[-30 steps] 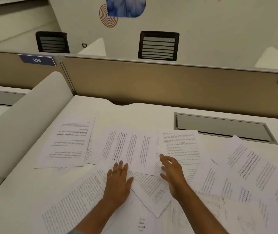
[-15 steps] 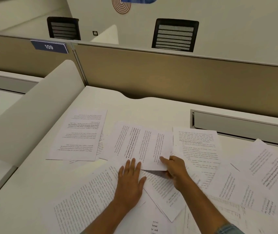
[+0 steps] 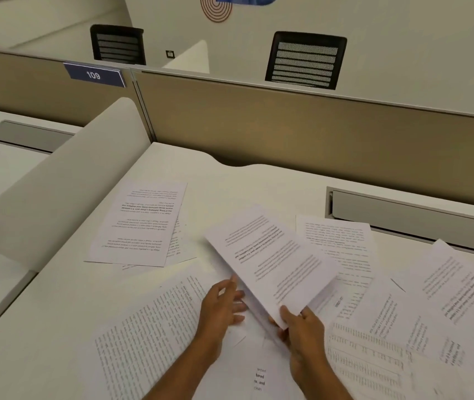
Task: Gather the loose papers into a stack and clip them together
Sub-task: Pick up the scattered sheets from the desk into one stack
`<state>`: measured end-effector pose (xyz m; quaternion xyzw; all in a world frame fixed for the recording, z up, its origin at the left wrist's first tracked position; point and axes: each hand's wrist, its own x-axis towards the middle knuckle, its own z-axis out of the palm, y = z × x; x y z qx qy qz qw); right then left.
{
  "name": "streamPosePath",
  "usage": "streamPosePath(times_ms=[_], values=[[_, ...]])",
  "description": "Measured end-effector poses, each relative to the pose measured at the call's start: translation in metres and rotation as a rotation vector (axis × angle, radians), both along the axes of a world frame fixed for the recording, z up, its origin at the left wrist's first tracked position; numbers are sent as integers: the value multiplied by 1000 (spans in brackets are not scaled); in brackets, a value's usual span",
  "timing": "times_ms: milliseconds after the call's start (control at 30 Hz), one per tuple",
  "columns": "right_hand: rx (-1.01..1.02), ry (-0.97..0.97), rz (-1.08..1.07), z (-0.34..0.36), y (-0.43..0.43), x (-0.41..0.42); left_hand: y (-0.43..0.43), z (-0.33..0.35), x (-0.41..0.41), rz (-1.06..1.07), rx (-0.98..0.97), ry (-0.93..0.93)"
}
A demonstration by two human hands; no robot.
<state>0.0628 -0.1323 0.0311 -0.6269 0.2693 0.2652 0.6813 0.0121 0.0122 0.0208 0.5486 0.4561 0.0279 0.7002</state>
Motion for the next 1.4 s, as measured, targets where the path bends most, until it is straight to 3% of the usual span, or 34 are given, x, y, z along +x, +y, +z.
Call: streamPosePath(times_ms=[133,267,433,533,833,1000,1233,1400], values=[[-18,-12,85,-4,4,-37,-5,1,2,-12,111,-82],[-60,-27,201,-3,0,-51,2,-4,-5,82,69,-27],[-558,-460,243,-14,-39,-13,28,-15,-24,185,13,-4],[-834,-586,349,-30,-63,31,40,-26,-39,171,-33,25],[-1120,-402,844,-23,-76,111,50,-37,-60,52,-189,-3],[-1091,-339,855,-22,-79,121,54,-39,-60,26,-230,9],[-1242,-427,986,-21,-83,127,51,-41,-55,28,-216,46],[-1197,-418,994,-20,-80,129,48,-37,-54,22,-221,44]])
